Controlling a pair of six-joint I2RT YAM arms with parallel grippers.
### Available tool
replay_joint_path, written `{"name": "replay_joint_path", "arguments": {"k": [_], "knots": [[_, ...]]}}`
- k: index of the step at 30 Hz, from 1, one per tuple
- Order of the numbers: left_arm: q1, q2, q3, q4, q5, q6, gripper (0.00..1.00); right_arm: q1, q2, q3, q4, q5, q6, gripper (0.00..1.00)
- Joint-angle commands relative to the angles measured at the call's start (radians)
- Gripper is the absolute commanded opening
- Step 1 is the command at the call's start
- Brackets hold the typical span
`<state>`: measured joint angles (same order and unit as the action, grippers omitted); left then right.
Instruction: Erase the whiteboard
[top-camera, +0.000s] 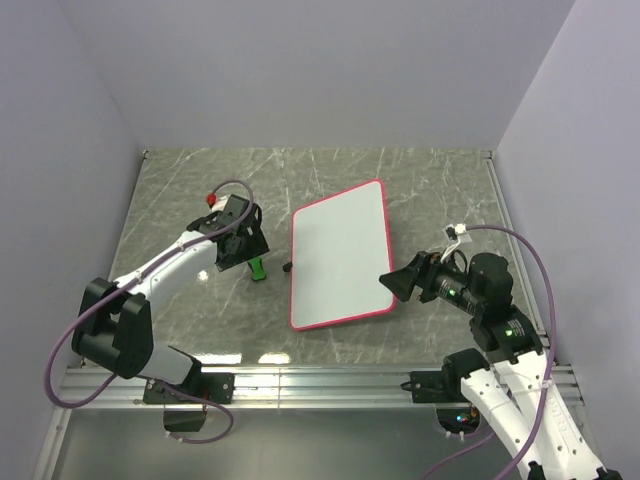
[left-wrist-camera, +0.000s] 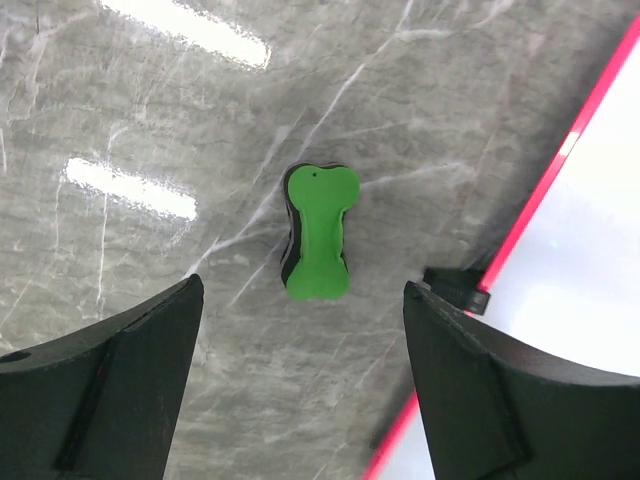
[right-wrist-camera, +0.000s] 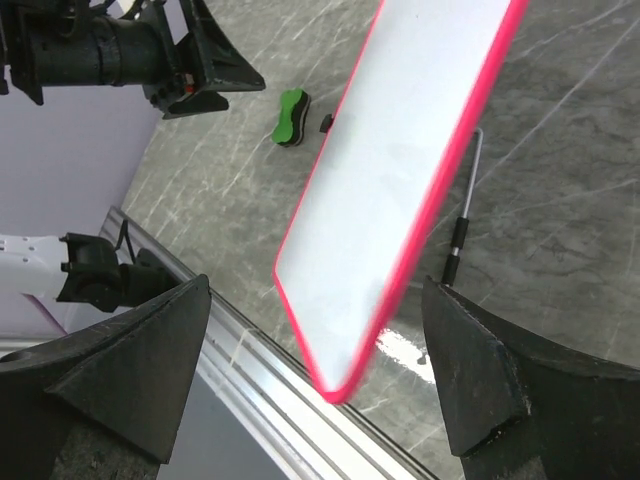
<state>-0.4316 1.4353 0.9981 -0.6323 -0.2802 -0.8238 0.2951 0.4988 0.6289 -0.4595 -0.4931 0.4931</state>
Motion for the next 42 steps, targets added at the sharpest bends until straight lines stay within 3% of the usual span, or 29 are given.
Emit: {"name": "replay_joint_path", "arguments": {"k": [1,15,26,32,42], "knots": [[-0.002,-0.059,0.031,0.019,0.022,0.032,0.85,0.007,-0.014,0.048,0.019,0.018,-0.021,0.92],[-0.012,-0.082,0.023,0.011,0.019,0.018,0.82,0.007,0.0,0.031,0.03,0.001,-0.028,0.92],[-0.015,-0.101,0.102,-0.032,0.015,0.025,0.81,0.006,0.076,-0.087,0.107,0.036,0.019,0.89],[-0.016,-0.111,0.125,-0.056,0.001,0.045,0.82,0.009,0.129,-0.12,0.196,-0.024,0.033,0.7],[-0.015,-0.124,0.094,-0.041,-0.008,0.063,0.82,0.009,0.141,-0.083,0.207,-0.068,0.045,0.0]]}}
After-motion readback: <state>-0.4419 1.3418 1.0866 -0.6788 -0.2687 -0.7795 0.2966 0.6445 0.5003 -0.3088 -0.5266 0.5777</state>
